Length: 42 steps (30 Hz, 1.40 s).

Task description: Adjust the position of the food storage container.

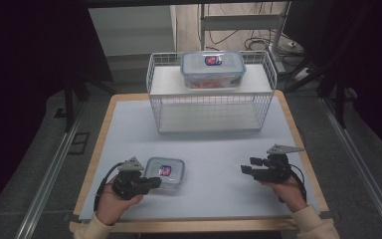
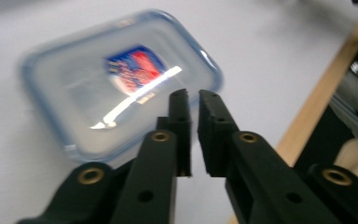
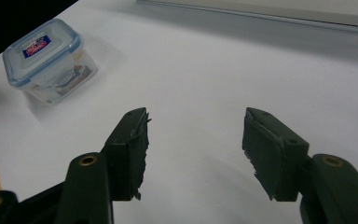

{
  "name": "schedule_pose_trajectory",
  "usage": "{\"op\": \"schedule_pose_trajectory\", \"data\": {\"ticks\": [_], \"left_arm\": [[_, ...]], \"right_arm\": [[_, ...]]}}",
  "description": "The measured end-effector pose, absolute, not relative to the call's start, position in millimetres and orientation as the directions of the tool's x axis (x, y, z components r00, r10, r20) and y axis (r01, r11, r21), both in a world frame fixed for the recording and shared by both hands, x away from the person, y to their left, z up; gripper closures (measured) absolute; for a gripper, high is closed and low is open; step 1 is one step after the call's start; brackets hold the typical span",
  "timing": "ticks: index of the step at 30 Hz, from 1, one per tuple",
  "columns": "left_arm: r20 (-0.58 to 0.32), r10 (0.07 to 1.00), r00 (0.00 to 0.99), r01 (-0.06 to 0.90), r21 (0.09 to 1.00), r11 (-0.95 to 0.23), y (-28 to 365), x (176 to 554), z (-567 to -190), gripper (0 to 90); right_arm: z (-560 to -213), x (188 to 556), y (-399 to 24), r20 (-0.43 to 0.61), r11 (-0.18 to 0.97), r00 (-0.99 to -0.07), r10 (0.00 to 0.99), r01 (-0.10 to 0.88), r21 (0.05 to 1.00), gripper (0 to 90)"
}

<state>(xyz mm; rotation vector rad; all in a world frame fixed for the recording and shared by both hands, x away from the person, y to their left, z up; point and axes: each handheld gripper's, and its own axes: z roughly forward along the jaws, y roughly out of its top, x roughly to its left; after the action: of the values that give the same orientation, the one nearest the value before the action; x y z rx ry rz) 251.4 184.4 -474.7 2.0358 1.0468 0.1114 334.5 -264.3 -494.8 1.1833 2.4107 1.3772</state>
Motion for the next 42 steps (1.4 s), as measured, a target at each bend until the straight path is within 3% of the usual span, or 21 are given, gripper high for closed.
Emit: {"op": "schedule_pose_trajectory", "data": {"ticks": [7,9,11,14,21,27,29,42], "left_arm": [[-0.303,0.763,0.571,0.659,0.724,-0.205,202,258,-470,44.0],[-0.311,0.773,0.553,0.666,0.722,-0.186,207,260,-471,39.3],[-0.303,0.79,0.533,0.67,0.721,-0.175,215,263,-472,40.5],[-0.293,0.812,0.505,0.683,0.71,-0.169,226,267,-475,50.6],[-0.308,0.848,0.432,0.734,0.666,-0.132,250,280,-494,58.1],[-0.346,0.832,0.433,0.777,0.612,-0.149,251,288,-512,83.3],[-0.354,0.826,0.439,0.786,0.596,-0.162,249,289,-516,87.9],[-0.363,0.796,0.485,0.782,0.587,-0.21,232,289,-518,90.0]], "right_arm": [[-495,334,-263,0.256,0.28,-0.687,0.681,0.566,0.776,40.3],[-495,334,-263,0.254,0.281,-0.687,0.681,0.565,0.776,40.3],[-495,334,-262,0.255,0.285,-0.687,0.681,0.569,0.772,40.2],[-495,334,-263,0.255,0.283,-0.687,0.68,0.567,0.774,40.2],[-496,334,-263,0.255,0.28,-0.685,0.682,0.567,0.775,40.1],[-496,334,-262,0.255,0.283,-0.686,0.682,0.569,0.772,40.1],[-496,334,-262,0.254,0.282,-0.686,0.682,0.566,0.774,40.1],[-496,335,-263,0.254,0.283,-0.684,0.684,0.57,0.771,40.2]]}}
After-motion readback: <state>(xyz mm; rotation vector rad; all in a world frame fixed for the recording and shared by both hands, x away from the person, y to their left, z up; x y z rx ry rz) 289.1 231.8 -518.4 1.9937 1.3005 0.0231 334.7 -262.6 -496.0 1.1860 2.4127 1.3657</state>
